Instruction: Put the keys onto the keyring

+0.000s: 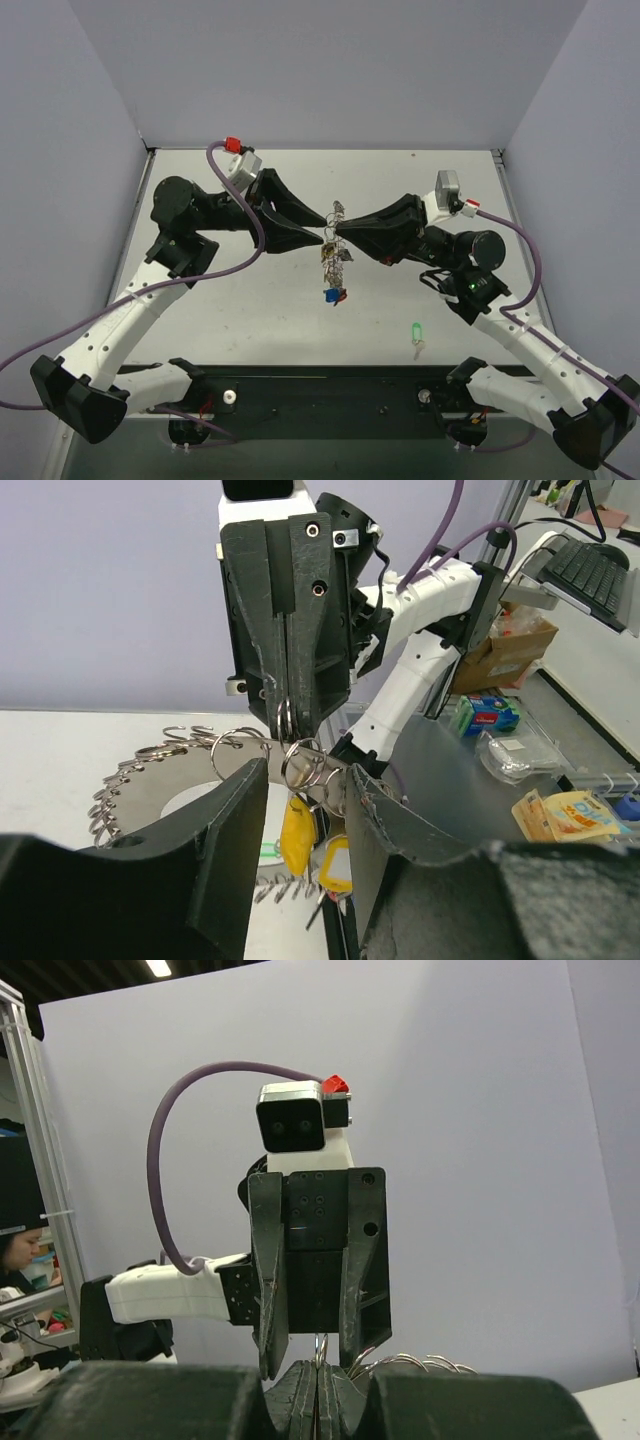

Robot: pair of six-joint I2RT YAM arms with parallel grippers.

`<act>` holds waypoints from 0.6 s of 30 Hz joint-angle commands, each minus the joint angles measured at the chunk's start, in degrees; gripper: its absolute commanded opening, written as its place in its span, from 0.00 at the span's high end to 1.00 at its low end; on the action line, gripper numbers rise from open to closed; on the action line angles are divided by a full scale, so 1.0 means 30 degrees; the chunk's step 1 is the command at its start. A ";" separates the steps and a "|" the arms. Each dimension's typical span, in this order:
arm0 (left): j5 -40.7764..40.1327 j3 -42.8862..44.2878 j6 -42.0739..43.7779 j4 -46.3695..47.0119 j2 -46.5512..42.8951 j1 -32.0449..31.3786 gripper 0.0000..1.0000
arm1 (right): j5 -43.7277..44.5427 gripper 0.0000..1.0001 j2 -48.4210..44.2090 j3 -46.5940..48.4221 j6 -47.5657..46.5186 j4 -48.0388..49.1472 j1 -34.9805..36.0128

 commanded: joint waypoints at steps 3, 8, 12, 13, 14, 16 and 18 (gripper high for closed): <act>0.0195 0.0703 -0.0450 0.1379 0.0126 -0.0344 0.53 | -0.0366 1.00 -0.0025 0.0549 0.0409 0.3776 -0.0115; -0.0331 0.1054 0.0074 0.0534 0.0362 -0.0520 0.54 | -0.0424 1.00 0.0063 0.0549 0.0585 0.3893 -0.0115; -0.0800 0.1318 0.0722 -0.0174 0.0537 -0.0784 0.54 | -0.0454 1.00 0.0122 0.0549 0.0585 0.3981 -0.0115; -0.0801 0.1347 0.0722 -0.0116 0.0596 -0.0813 0.54 | -0.0483 1.00 0.0151 0.0549 0.0614 0.3952 -0.0115; -0.0917 0.1406 0.0693 -0.0086 0.0567 -0.0814 0.54 | -0.0483 1.00 0.0151 0.0520 0.0614 0.3923 -0.0115; -0.1064 0.1494 0.0693 -0.0057 0.0625 -0.0814 0.56 | -0.0425 1.00 0.0151 0.0490 0.0585 0.3952 -0.0115; -0.1122 0.1640 0.0664 0.0002 0.0742 -0.0843 0.59 | -0.0453 1.00 0.0151 0.0490 0.0585 0.3952 -0.0115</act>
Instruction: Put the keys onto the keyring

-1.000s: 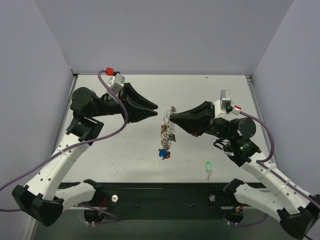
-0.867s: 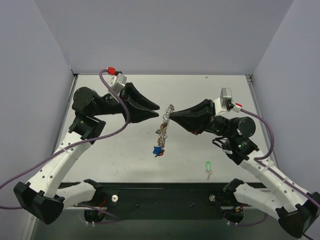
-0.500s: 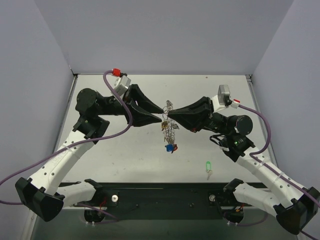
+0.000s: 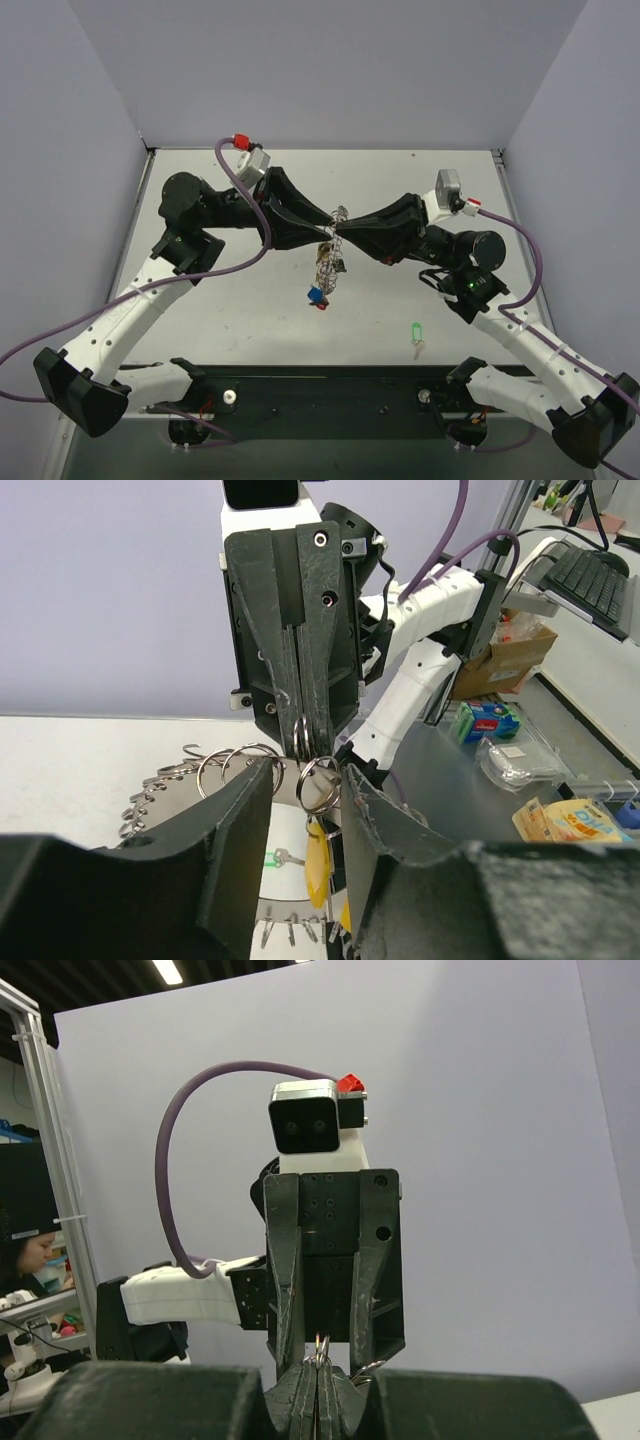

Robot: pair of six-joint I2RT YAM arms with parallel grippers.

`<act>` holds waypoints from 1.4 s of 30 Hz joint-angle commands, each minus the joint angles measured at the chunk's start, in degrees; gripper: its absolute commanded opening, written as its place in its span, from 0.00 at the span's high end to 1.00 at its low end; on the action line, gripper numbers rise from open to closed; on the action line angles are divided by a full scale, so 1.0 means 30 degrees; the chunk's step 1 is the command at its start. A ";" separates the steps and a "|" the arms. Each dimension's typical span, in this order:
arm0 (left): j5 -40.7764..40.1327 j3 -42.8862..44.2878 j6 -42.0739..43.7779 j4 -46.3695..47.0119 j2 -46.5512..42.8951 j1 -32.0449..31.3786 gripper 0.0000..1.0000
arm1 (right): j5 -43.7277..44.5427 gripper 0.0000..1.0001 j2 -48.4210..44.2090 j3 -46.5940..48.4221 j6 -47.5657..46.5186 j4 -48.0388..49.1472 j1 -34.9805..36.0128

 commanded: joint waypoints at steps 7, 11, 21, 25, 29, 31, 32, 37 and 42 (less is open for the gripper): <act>-0.0811 0.1248 0.0298 0.0360 0.0387 -0.0356 0.74 | -0.0140 1.00 -0.0060 0.0461 -0.0129 0.3063 -0.0093; -0.0987 0.1306 0.0445 0.0243 0.0445 -0.0473 0.81 | -0.0199 1.00 0.0086 0.0461 -0.0071 0.3151 -0.0093; -0.1455 0.1424 0.0270 0.0418 0.0622 -0.0649 0.77 | -0.0316 1.00 0.0409 0.0344 0.0134 0.3531 -0.0093; -0.1572 0.1453 0.0124 0.0594 0.0739 -0.0737 0.75 | -0.0404 1.00 0.0409 0.0314 0.0134 0.3532 -0.0093; -0.1690 0.1453 0.0006 0.0828 0.0885 -0.0795 0.72 | -0.0433 1.00 0.0467 0.0256 0.0134 0.3561 -0.0093; -0.1836 0.1482 0.0006 0.0857 0.0885 -0.0854 0.71 | -0.0433 1.00 0.0467 0.0256 0.0134 0.3590 -0.0093; -0.1866 0.1453 -0.0023 0.0887 0.0914 -0.0854 0.68 | -0.0433 1.00 0.0467 0.0227 0.0163 0.3648 -0.0122; -0.2246 0.1512 -0.0141 0.0916 0.1060 -0.0884 0.69 | -0.0462 1.00 0.0409 0.0197 0.0135 0.3649 -0.0093; -0.2509 0.1541 -0.0199 0.1033 0.1149 -0.0971 0.93 | -0.0550 1.00 0.0496 0.0197 0.0222 0.3707 -0.0093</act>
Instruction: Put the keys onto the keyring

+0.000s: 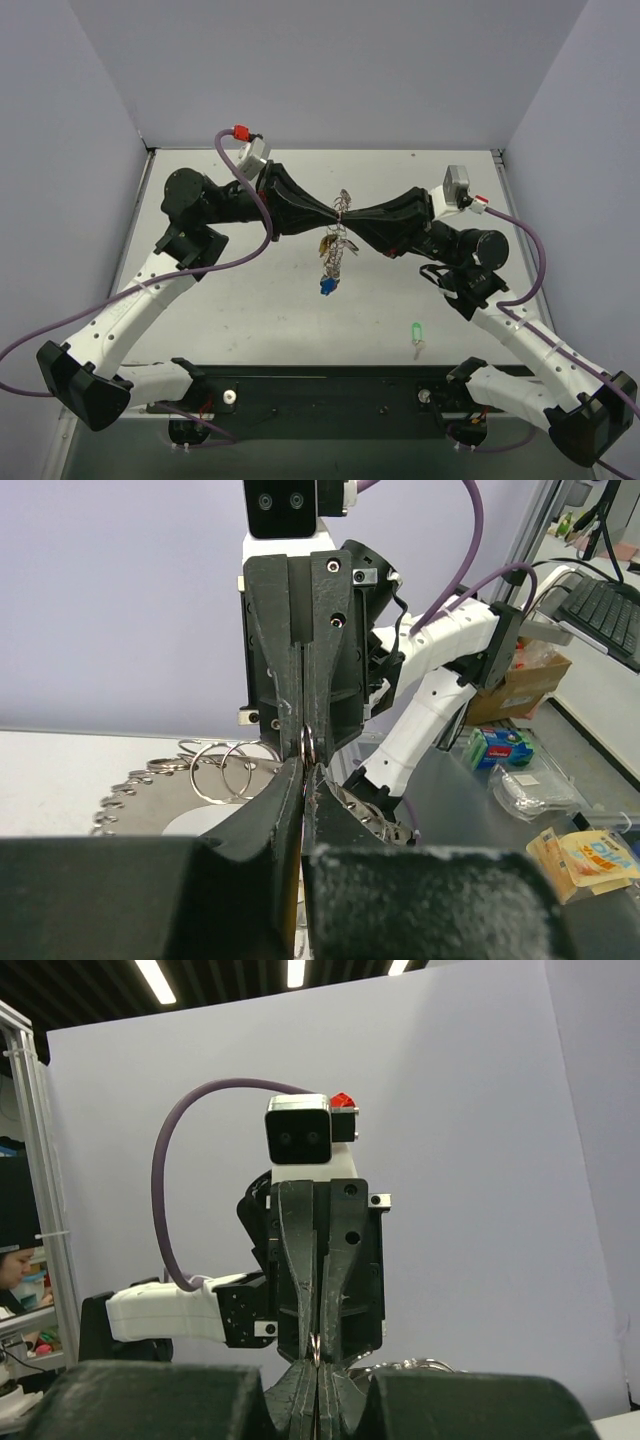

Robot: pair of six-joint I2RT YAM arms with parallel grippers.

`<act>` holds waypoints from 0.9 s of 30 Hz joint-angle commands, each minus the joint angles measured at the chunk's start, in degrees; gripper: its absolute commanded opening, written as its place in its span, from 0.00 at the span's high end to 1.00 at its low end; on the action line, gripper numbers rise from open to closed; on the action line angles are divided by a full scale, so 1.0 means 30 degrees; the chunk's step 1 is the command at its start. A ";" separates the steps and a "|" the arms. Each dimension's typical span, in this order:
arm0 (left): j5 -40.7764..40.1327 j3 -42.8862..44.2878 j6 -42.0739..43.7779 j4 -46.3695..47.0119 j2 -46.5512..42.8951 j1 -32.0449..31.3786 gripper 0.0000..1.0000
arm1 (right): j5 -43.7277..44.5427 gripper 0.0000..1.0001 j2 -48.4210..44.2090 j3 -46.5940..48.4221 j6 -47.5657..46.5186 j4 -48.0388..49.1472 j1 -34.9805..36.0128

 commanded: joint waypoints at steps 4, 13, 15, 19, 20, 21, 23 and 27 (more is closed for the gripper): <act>-0.1689 0.0762 0.0194 0.0377 0.0449 -0.0578 1.00 | -0.0900 1.00 0.0314 0.0117 0.0091 0.2520 0.0380; -0.4734 0.0118 0.2185 -0.2663 -0.0341 -0.0578 1.00 | -0.0549 0.82 0.0317 -0.0703 -0.0140 0.2464 0.0380; -0.5522 -0.0145 0.2624 -0.3341 -0.0604 -0.0578 1.00 | -0.0315 0.70 0.0111 -0.1024 -0.0551 0.1879 0.0351; -0.7165 -0.1052 0.3969 -0.5388 -0.1044 -0.0578 1.00 | 0.0357 0.39 -0.1086 -0.1523 -0.1897 -0.0896 0.0293; -0.7429 -0.1200 0.4206 -0.5743 -0.1190 -0.0578 1.00 | 0.0591 0.35 -0.1381 -0.1640 -0.2596 -0.1603 0.0292; -0.7925 -0.1346 0.4411 -0.6037 -0.1307 -0.0578 1.00 | 0.1174 0.33 -0.1645 -0.1728 -0.3009 -0.2336 0.0292; -0.8716 -0.1901 0.5115 -0.6974 -0.1599 -0.0578 1.00 | 0.2142 0.24 -0.2582 -0.1992 -0.3771 -0.4854 0.0263; -0.9978 -0.3016 0.6110 -0.8728 -0.2361 -0.0578 1.00 | 0.5593 0.00 -0.3901 -0.1964 -0.5559 -1.0065 0.0234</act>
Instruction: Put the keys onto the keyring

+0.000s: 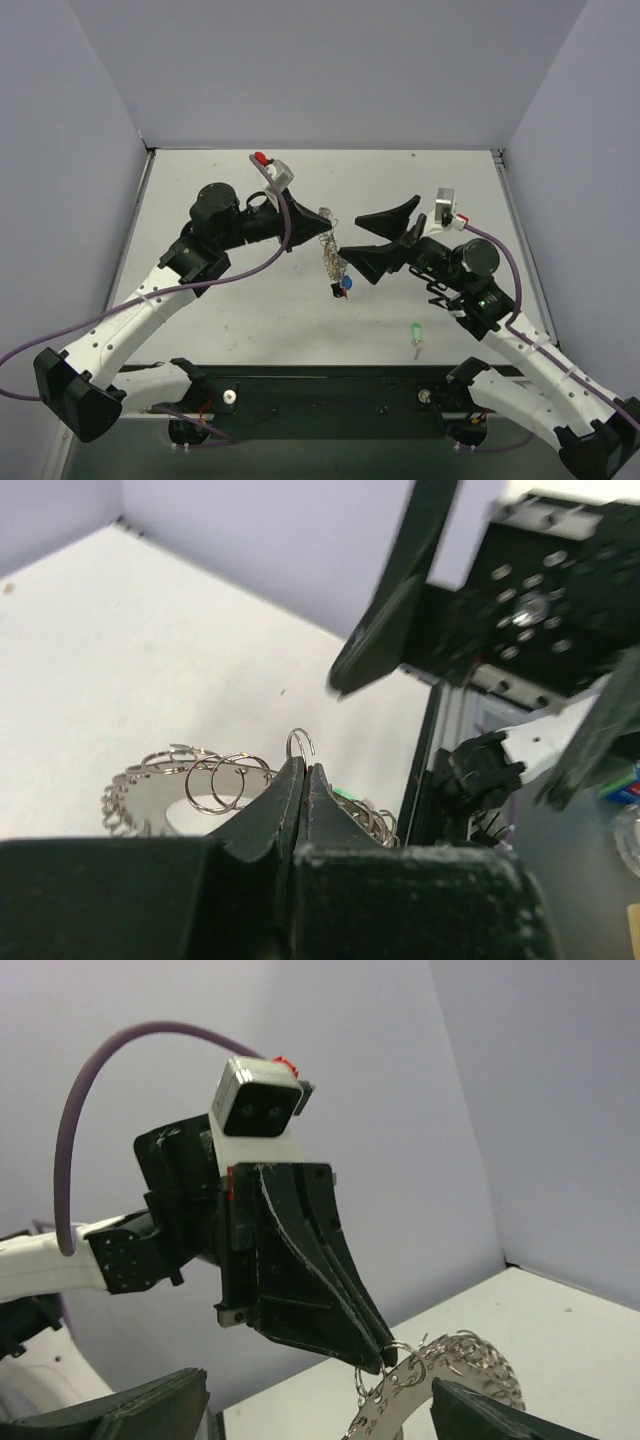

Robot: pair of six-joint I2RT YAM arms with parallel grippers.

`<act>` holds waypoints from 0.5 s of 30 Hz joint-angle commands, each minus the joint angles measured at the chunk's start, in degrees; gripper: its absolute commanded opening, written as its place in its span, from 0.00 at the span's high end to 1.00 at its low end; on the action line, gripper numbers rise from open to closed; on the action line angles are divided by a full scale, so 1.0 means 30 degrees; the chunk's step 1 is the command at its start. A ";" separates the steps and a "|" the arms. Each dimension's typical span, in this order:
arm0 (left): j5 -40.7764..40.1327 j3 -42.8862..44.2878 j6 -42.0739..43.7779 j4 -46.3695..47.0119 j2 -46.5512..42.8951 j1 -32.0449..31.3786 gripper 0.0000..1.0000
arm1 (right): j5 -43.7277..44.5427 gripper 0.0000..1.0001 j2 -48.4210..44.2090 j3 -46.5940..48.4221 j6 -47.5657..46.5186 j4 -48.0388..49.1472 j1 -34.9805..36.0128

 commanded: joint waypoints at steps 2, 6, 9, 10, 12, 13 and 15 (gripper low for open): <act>-0.3175 -0.1188 0.1967 -0.2098 -0.1752 0.0092 1.00 | 0.6555 0.00 -0.1966 0.1002 -0.2634 -0.8278 0.0110; -0.4261 -0.2301 0.2524 -0.3211 -0.2836 0.0122 1.00 | 1.2504 0.00 -0.2231 0.1474 -0.1792 -1.5369 0.0110; -0.4614 -0.2860 0.2759 -0.3650 -0.3510 0.0268 1.00 | 1.5587 0.02 -0.1795 0.1007 0.1195 -1.9798 0.0081; -0.4644 -0.2920 0.2818 -0.3769 -0.3686 0.0297 1.00 | 1.5767 0.03 -0.1589 0.0831 0.2682 -2.1520 0.0081; -0.4673 -0.3037 0.2992 -0.4206 -0.3833 0.0327 1.00 | 1.5362 0.06 -0.0656 0.0246 0.4039 -2.3663 0.0051; -0.4702 -0.3067 0.3023 -0.4354 -0.3979 0.0356 1.00 | 1.5011 0.08 -0.0301 0.0012 0.4625 -2.4198 0.0051; -0.4732 -0.3126 0.3227 -0.4705 -0.4185 0.0385 1.00 | 1.3956 0.13 0.0954 -0.0515 0.5946 -2.5600 0.0051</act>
